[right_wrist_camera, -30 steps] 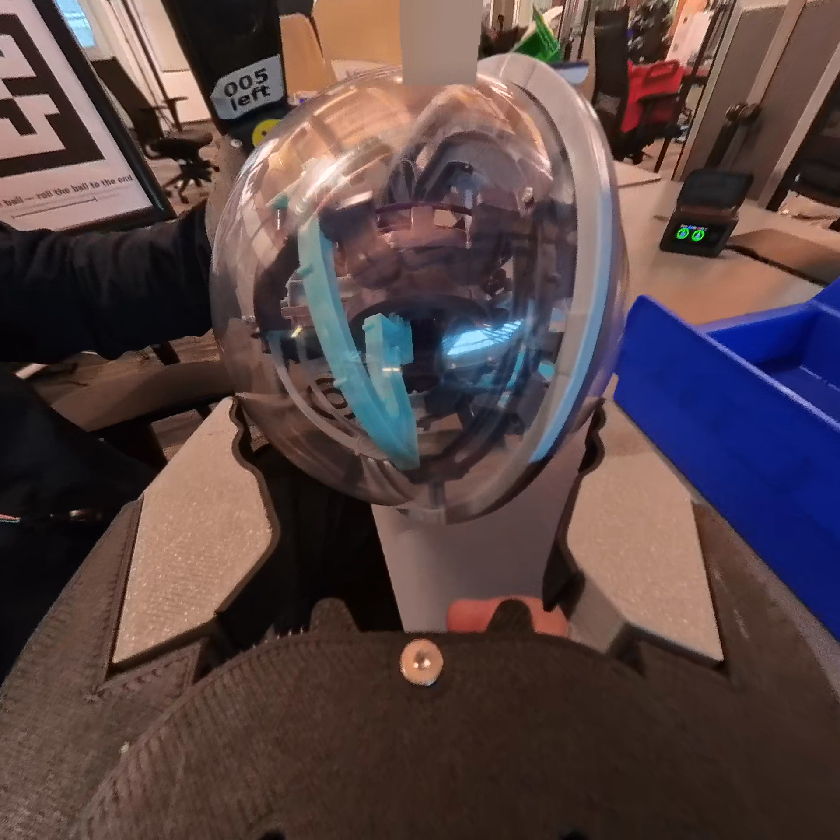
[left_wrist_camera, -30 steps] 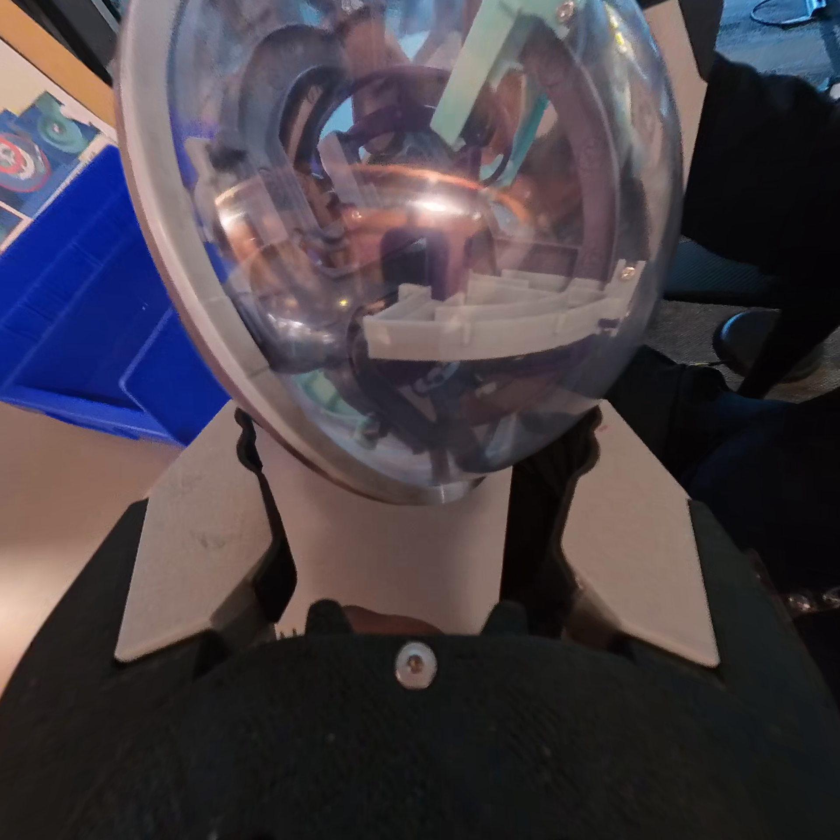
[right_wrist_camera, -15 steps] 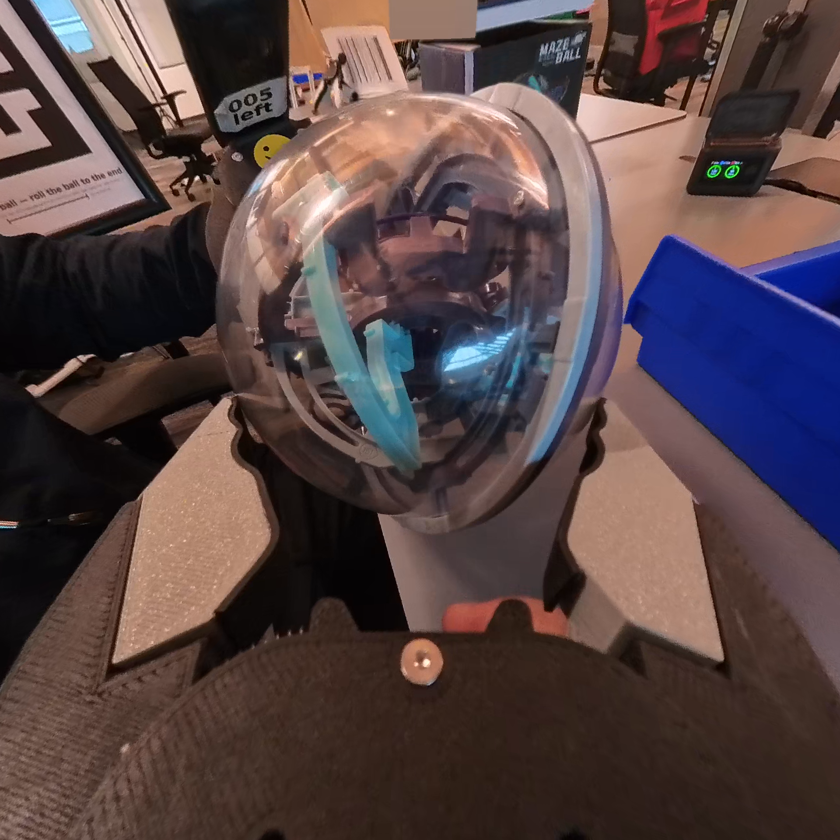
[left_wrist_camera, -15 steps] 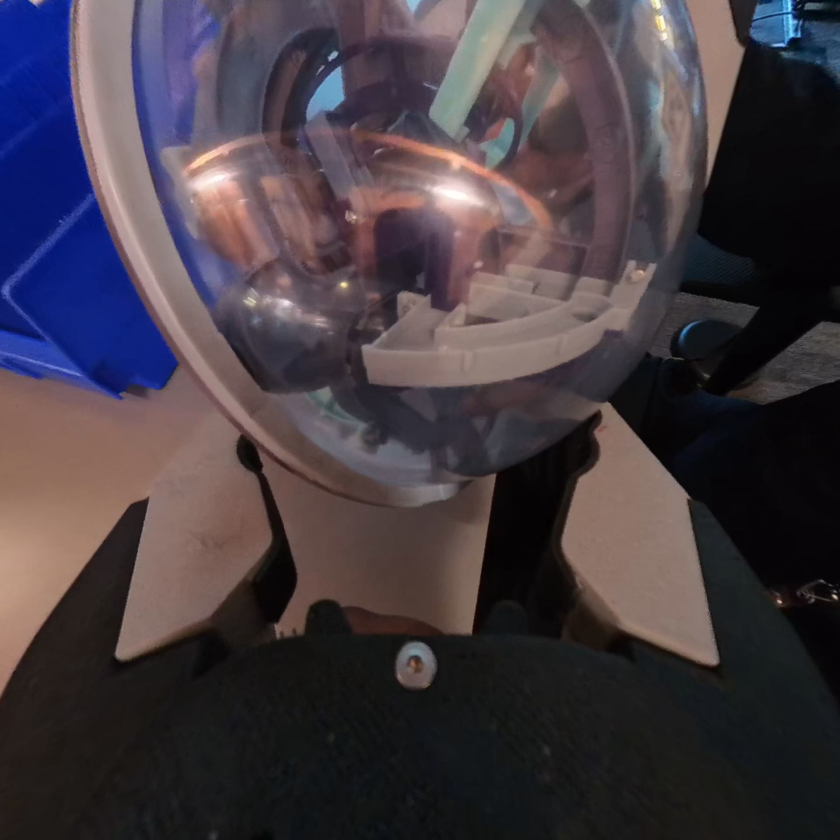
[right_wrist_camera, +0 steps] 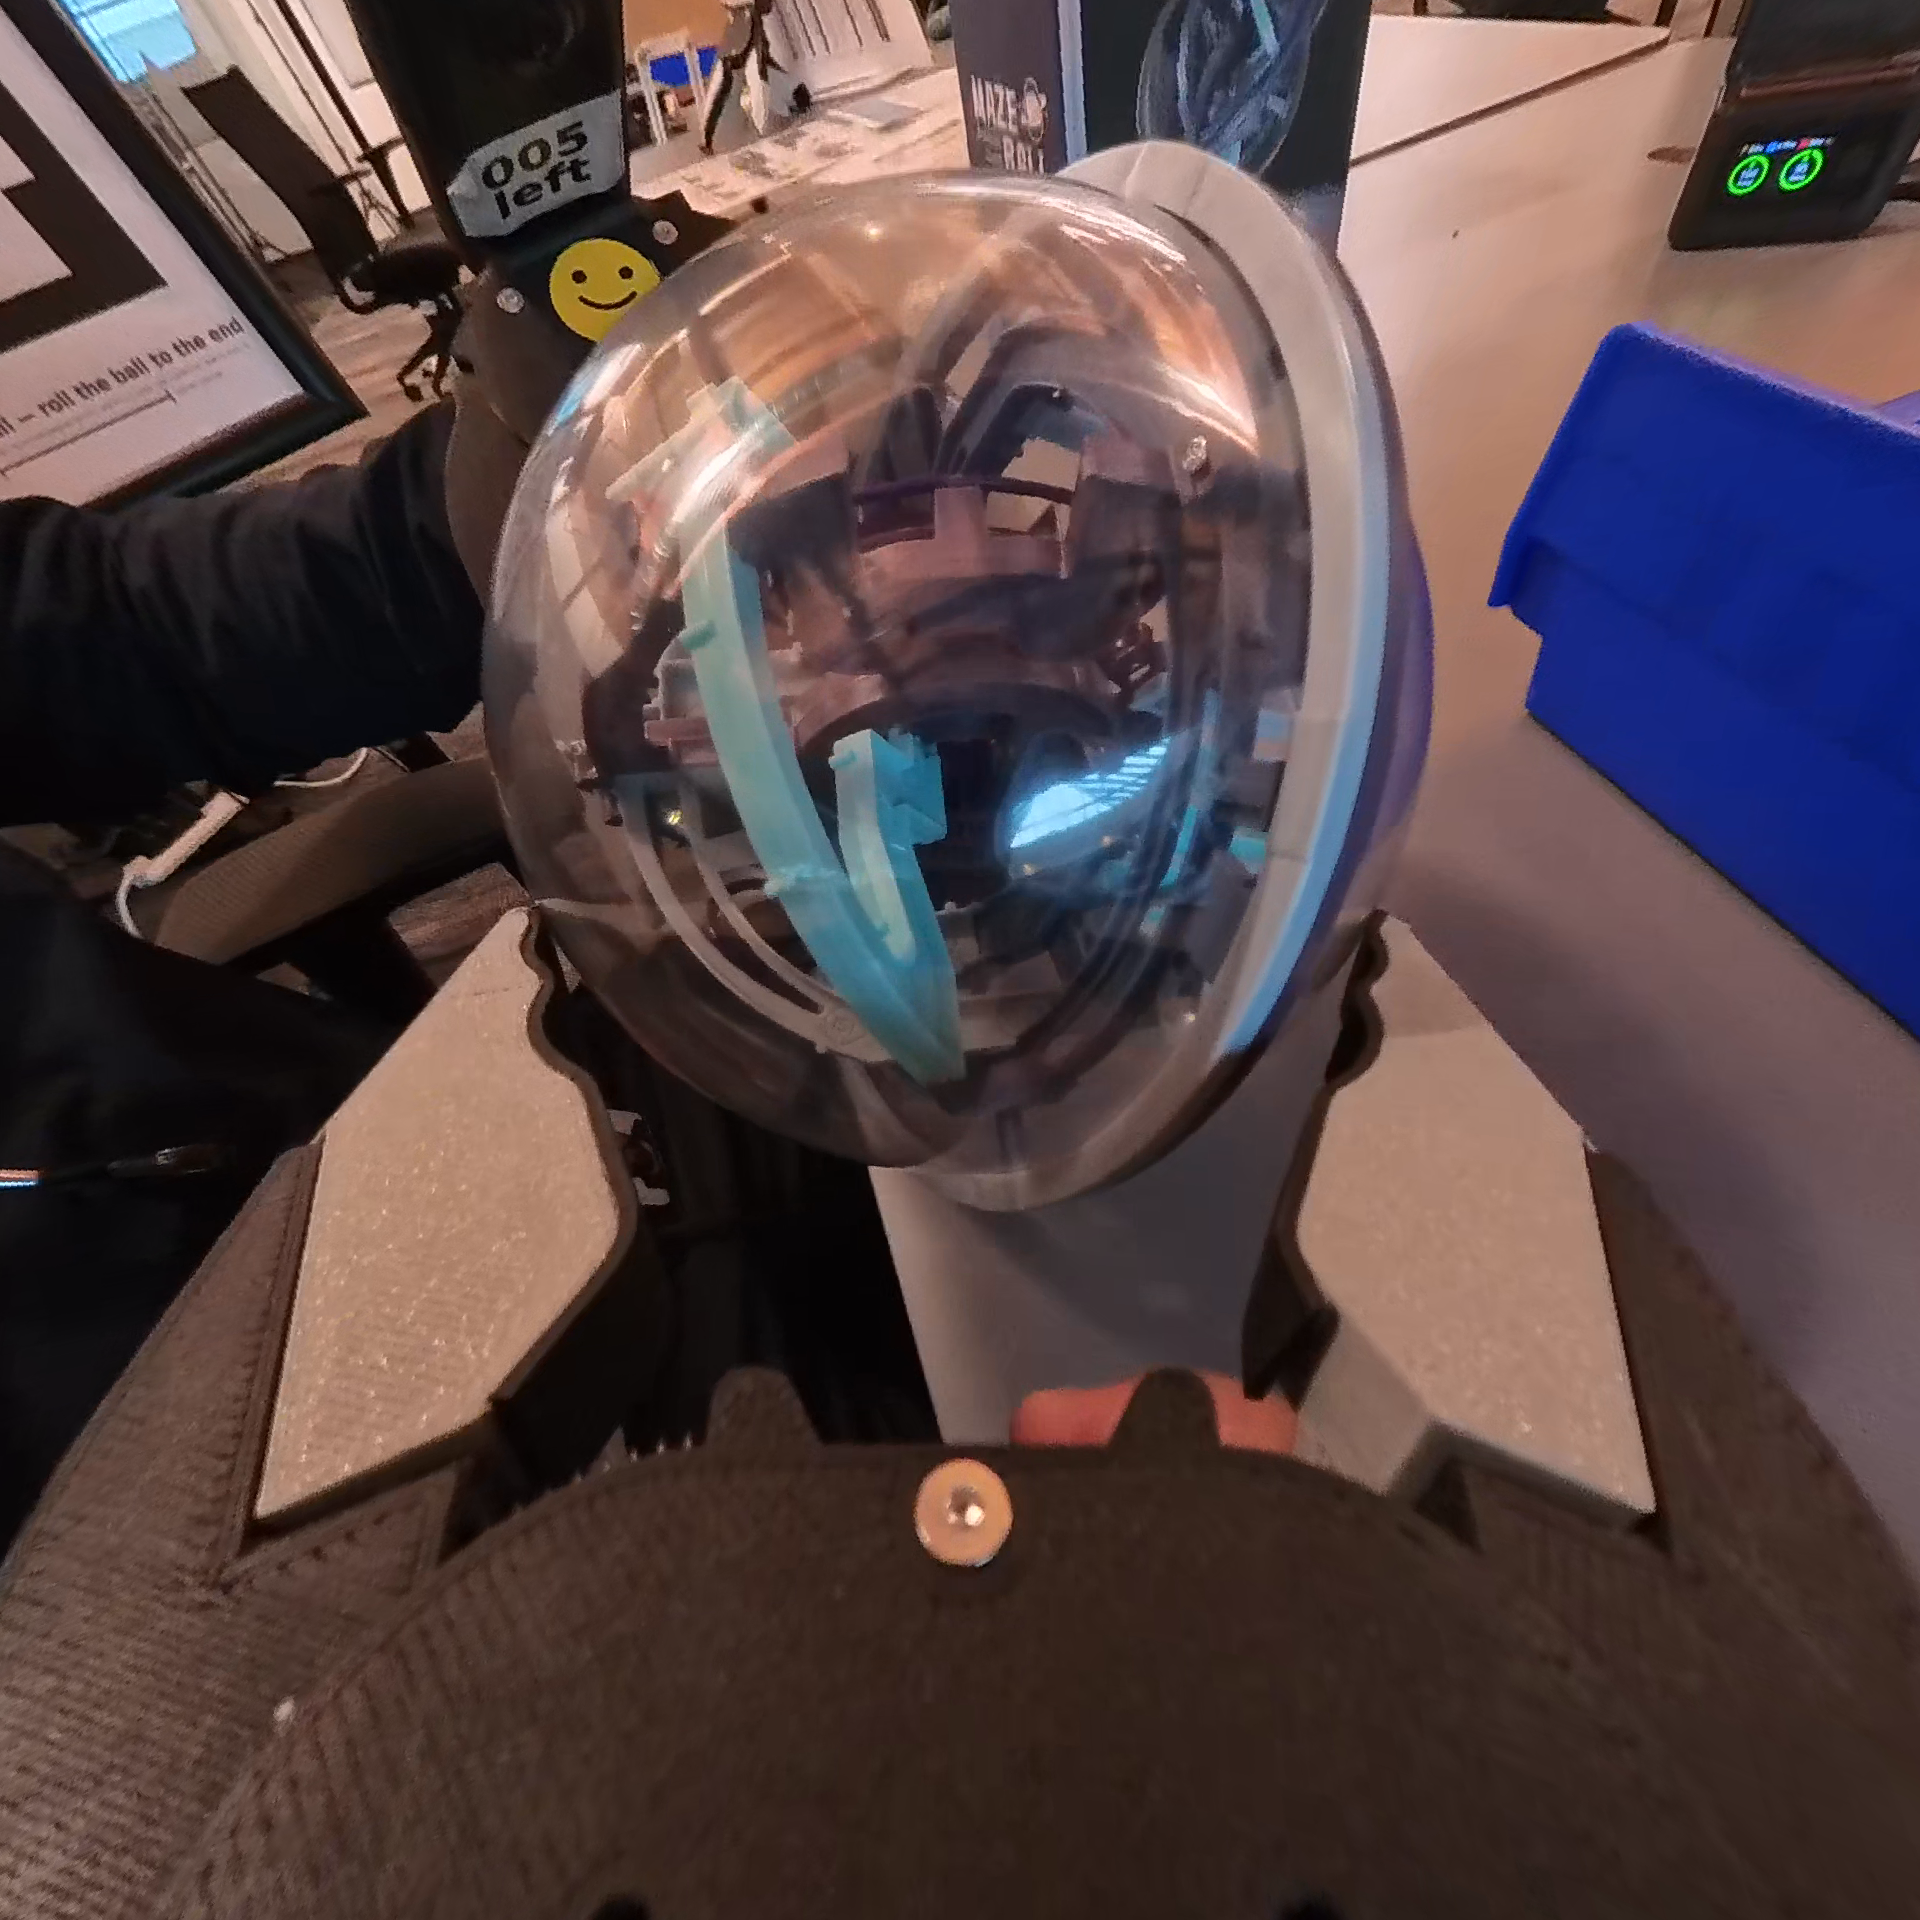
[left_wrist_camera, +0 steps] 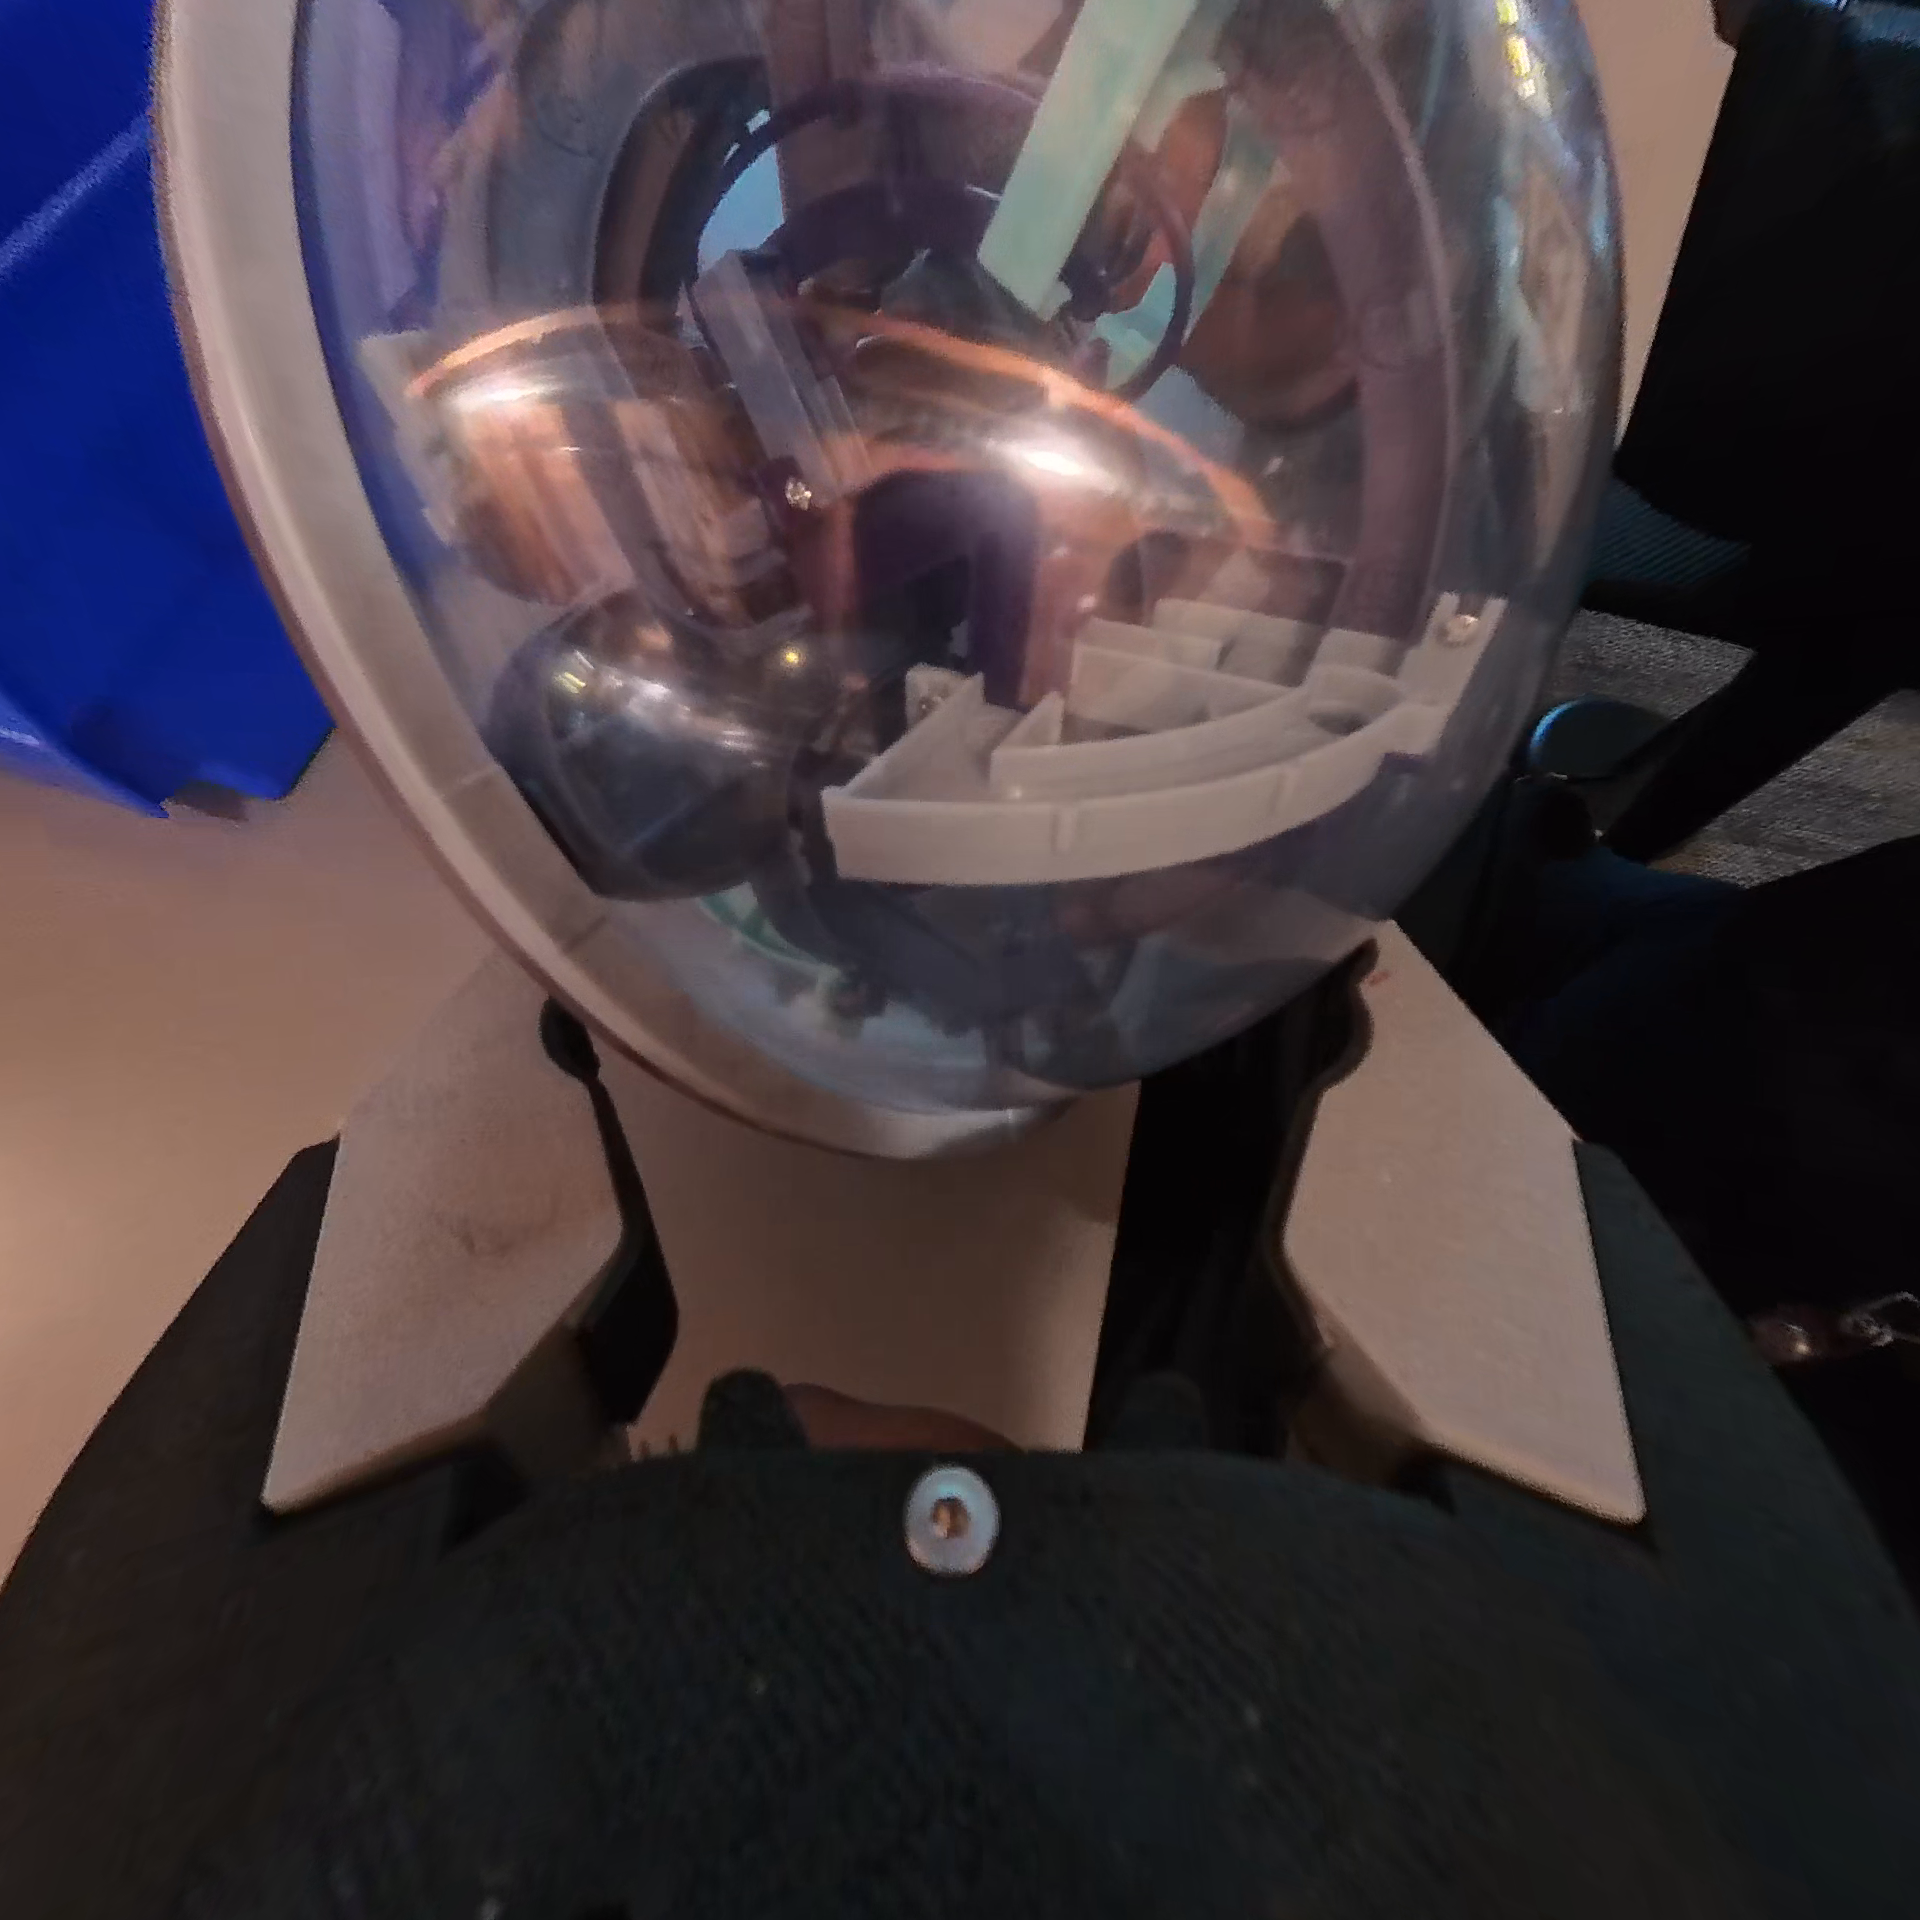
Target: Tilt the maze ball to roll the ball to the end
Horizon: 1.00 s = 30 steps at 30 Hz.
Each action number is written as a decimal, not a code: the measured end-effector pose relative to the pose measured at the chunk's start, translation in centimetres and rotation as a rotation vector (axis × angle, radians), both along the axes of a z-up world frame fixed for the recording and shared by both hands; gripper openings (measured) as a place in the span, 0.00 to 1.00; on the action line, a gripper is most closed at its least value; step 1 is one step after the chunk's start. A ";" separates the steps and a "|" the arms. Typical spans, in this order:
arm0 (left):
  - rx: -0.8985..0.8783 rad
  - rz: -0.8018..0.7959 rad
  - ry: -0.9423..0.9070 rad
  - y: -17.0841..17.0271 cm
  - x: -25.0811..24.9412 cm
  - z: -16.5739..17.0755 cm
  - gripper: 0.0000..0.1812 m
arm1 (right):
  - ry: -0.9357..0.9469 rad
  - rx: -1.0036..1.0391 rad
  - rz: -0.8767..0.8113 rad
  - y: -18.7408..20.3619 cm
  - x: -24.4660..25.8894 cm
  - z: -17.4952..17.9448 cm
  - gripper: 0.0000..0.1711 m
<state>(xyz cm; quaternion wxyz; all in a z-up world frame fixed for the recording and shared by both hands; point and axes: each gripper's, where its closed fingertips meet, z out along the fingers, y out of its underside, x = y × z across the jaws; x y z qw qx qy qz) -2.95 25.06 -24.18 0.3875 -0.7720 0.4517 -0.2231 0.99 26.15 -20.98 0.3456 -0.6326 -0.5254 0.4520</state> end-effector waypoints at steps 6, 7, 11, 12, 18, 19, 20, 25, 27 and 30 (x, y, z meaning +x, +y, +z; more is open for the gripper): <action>-0.018 -0.005 0.032 -0.1 -0.3 -1.3 0.75 | -0.017 -0.019 0.002 0.0 -0.2 -0.7 0.83; -0.015 -0.004 0.033 -0.1 -0.4 -1.4 0.75 | -0.013 -0.025 0.002 0.0 -0.2 -0.7 0.83; -0.014 -0.002 0.017 0.0 -0.4 -1.4 0.74 | -0.004 -0.046 0.005 0.1 -0.3 -0.7 0.83; -0.010 -0.002 0.014 0.0 -0.4 -1.3 0.74 | -0.003 -0.046 0.006 0.1 -0.3 -0.7 0.83; 0.049 0.018 0.004 0.5 -0.5 -1.0 0.74 | -0.004 -0.049 0.001 0.4 -0.3 -0.8 0.83; 0.067 0.026 0.008 0.7 -0.6 -0.9 0.74 | -0.002 -0.054 -0.002 0.5 -0.3 -0.7 0.83; 0.081 0.032 0.014 0.8 -0.6 -0.7 0.74 | -0.002 -0.057 -0.002 0.6 -0.3 -0.7 0.83; 0.209 0.057 0.067 1.4 -0.9 -0.1 0.76 | -0.001 -0.078 0.000 0.9 -0.4 -0.6 0.83; 0.262 0.079 0.113 1.8 -1.3 -0.2 0.78 | 0.000 -0.093 0.001 1.0 -0.4 -0.6 0.83; 0.334 0.099 0.157 2.2 -1.7 -0.2 0.79 | -0.004 -0.121 0.001 1.2 -0.4 -0.6 0.83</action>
